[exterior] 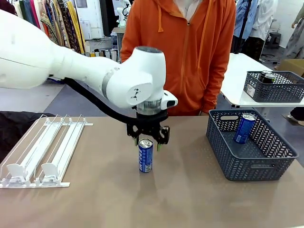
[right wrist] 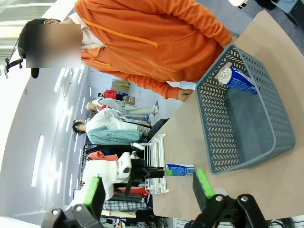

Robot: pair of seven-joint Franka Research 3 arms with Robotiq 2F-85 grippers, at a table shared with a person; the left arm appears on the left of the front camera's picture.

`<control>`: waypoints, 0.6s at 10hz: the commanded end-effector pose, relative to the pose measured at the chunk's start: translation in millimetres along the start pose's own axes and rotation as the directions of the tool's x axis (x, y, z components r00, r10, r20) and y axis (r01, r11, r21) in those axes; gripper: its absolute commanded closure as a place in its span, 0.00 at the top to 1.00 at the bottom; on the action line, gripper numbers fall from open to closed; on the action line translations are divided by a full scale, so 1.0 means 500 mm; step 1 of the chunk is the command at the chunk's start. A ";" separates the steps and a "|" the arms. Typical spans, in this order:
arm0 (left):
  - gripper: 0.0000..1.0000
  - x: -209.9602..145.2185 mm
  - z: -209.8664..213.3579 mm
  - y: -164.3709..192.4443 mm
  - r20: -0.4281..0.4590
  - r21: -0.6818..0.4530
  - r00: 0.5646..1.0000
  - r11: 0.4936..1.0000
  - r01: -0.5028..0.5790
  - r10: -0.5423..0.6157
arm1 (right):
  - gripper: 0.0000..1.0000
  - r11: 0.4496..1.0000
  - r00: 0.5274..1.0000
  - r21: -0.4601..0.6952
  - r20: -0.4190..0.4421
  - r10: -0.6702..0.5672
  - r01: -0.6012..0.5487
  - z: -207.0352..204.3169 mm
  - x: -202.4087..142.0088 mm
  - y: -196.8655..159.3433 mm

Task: Retrieve and store the cans from the dispenser.
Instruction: Pick up one can from the Automatic Can Dispenser and place it in the middle of the table.

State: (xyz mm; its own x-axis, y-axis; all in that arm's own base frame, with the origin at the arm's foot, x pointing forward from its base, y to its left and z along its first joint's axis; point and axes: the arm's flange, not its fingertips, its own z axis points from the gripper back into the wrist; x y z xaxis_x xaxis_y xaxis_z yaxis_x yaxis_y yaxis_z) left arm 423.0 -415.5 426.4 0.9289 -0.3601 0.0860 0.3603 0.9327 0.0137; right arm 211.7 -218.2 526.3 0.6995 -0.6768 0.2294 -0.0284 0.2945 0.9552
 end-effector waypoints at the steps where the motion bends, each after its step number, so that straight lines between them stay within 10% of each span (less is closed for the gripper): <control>1: 1.00 -0.104 0.150 0.079 0.145 -0.064 0.989 0.998 0.002 0.007 | 1.00 0.999 1.000 0.035 0.011 0.020 -0.020 -0.002 0.002 0.003; 6: 1.00 -0.371 0.399 0.479 0.276 -0.473 0.954 0.881 0.030 0.116 | 1.00 0.999 1.000 0.035 0.011 0.020 -0.020 -0.002 0.002 0.003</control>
State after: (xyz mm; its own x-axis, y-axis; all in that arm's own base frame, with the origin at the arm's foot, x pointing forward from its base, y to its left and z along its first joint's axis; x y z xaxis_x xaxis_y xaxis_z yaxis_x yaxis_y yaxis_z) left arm 315.7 -179.8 625.1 0.8769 -0.2495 0.4109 0.4070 0.8402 -0.3584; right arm 211.6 -218.4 526.1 0.6992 -0.6773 0.2290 -0.0281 0.2940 0.9554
